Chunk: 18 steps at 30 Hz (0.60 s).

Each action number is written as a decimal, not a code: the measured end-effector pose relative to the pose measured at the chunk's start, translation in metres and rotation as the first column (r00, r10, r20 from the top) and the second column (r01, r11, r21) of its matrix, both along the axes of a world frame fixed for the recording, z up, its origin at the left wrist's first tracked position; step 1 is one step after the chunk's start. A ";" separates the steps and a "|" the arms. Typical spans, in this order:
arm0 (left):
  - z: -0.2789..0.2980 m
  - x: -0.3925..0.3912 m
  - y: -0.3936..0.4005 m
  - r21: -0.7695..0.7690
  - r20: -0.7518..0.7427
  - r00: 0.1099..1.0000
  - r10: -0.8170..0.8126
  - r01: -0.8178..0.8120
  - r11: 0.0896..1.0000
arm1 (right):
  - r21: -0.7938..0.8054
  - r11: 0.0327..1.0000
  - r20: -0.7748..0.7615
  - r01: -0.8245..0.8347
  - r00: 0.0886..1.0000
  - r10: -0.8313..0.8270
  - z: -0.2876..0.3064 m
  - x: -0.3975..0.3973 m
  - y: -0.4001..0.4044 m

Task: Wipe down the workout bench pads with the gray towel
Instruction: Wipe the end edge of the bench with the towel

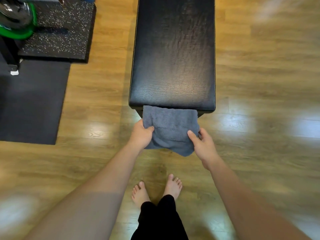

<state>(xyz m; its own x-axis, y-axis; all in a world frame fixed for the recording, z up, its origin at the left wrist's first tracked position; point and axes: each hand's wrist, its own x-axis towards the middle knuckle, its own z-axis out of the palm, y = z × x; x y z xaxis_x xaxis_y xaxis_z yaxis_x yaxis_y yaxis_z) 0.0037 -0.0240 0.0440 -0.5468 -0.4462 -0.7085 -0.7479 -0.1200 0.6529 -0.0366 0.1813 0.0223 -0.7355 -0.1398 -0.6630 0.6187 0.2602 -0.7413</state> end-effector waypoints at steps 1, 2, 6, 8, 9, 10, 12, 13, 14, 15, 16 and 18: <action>-0.007 -0.003 -0.001 -0.059 -0.004 1.000 -0.014 0.014 0.998 | 0.016 1.000 0.003 -0.017 1.000 0.017 -0.006 -0.003 -0.006; -0.016 -0.005 -0.003 -0.121 -0.001 0.999 -0.038 0.037 0.992 | 0.042 0.999 -0.002 -0.027 1.000 0.027 -0.011 -0.005 -0.011; -0.046 -0.016 -0.010 -0.313 0.180 0.971 -0.156 0.207 0.927 | 0.176 0.983 0.034 -0.047 0.999 0.041 -0.033 -0.014 -0.024; -0.049 -0.020 -0.011 -0.372 0.284 0.937 -0.204 0.304 0.877 | 0.213 0.977 0.079 -0.009 0.997 -0.008 -0.042 -0.016 -0.028; -0.048 -0.022 -0.010 -0.432 0.334 0.918 -0.215 0.352 0.830 | 0.238 0.971 0.097 0.018 0.994 -0.042 -0.048 -0.017 -0.029; -0.048 -0.023 -0.009 -0.510 0.370 0.904 -0.215 0.391 0.766 | 0.259 0.965 0.107 0.044 0.991 -0.074 -0.054 -0.019 -0.029; -0.046 -0.022 -0.006 -0.637 0.375 0.907 -0.192 0.403 0.657 | 0.285 0.956 0.126 0.070 0.986 -0.110 -0.064 -0.023 -0.031; -0.046 -0.022 -0.006 -0.665 0.369 0.913 -0.173 0.389 0.638 | 0.292 0.953 0.136 0.073 0.984 -0.117 -0.066 -0.026 -0.032; -0.048 -0.021 -0.007 -0.667 0.377 0.915 -0.140 0.374 0.644 | 0.304 0.949 0.139 0.080 0.982 -0.128 -0.066 -0.029 -0.034; -0.050 -0.021 -0.008 -0.644 0.378 0.921 -0.098 0.337 0.687 | 0.311 0.947 0.145 0.085 0.980 -0.136 -0.065 -0.032 -0.036; -0.053 -0.019 -0.008 -0.609 0.349 0.936 -0.050 0.267 0.747 | 0.317 0.944 0.158 0.093 0.976 -0.149 -0.065 -0.035 -0.038; -0.054 -0.016 0.001 -0.564 0.194 0.981 -0.010 0.120 0.817 | 0.331 0.937 0.172 0.113 0.969 -0.177 -0.066 -0.041 -0.039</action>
